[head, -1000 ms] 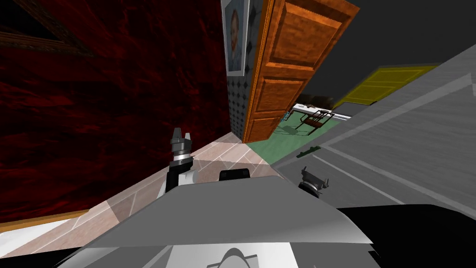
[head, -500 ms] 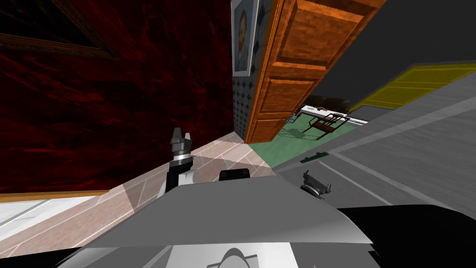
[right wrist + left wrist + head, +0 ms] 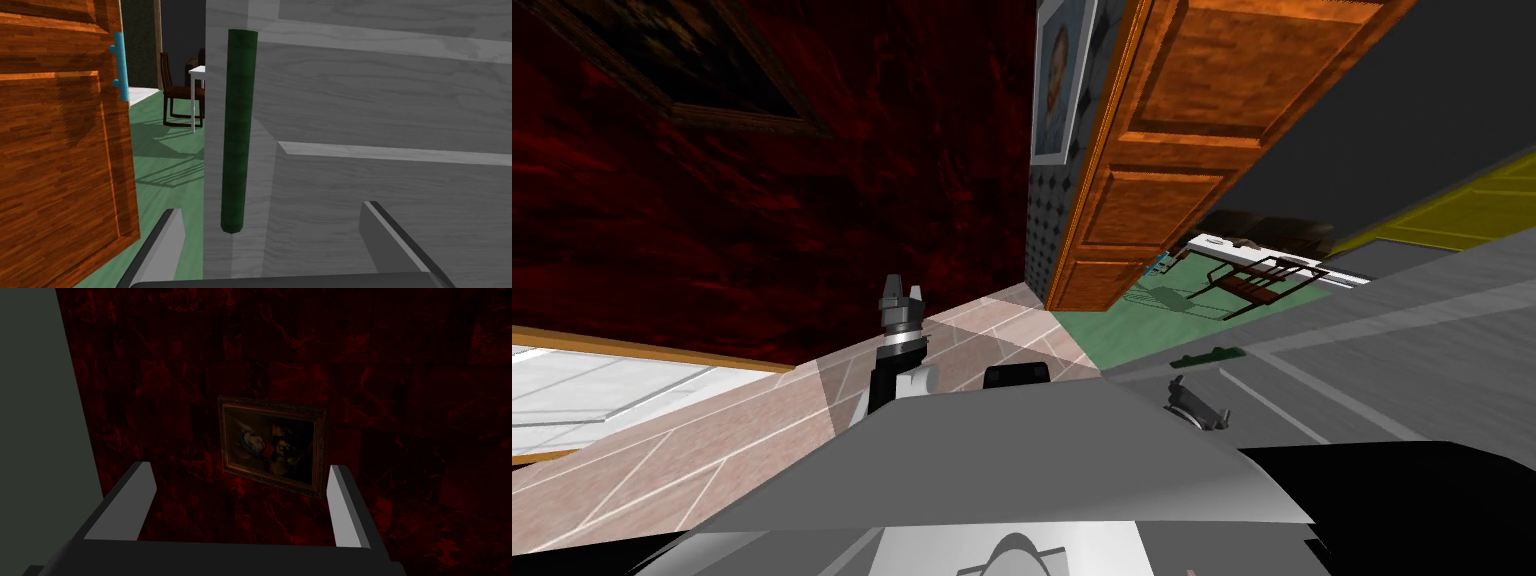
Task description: Push the door open
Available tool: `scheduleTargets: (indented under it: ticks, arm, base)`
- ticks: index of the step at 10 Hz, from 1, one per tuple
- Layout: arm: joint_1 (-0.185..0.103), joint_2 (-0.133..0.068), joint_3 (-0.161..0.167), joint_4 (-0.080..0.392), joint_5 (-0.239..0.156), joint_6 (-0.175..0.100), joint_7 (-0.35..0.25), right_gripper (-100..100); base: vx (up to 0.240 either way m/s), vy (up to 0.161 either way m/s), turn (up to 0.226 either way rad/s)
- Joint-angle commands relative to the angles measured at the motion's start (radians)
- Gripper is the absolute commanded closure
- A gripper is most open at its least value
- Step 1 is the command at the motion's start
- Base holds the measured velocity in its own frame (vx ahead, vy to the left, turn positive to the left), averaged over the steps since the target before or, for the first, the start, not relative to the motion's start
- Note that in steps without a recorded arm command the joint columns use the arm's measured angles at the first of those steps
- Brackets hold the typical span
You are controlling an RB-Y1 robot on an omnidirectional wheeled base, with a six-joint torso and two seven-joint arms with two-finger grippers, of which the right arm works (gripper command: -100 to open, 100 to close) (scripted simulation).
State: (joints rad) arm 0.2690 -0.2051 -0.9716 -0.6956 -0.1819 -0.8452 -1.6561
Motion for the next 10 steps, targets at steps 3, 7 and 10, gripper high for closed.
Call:
scheduleTargets:
  ticks: [3, 7, 10]
  arm:
    - [-0.012, -0.003, -0.04, 0.068, -0.003, -0.022, -0.067, -100]
    - [-0.023, -0.009, -0.055, 0.107, -0.006, -0.037, -0.09, -100]
    - [-0.032, -0.009, -0.056, 0.111, -0.009, -0.037, -0.081, -100]
  base:
    - [-0.041, -0.066, 0.239]
    - [-0.02, -0.057, 0.112]
    - [0.053, -0.185, 0.009]
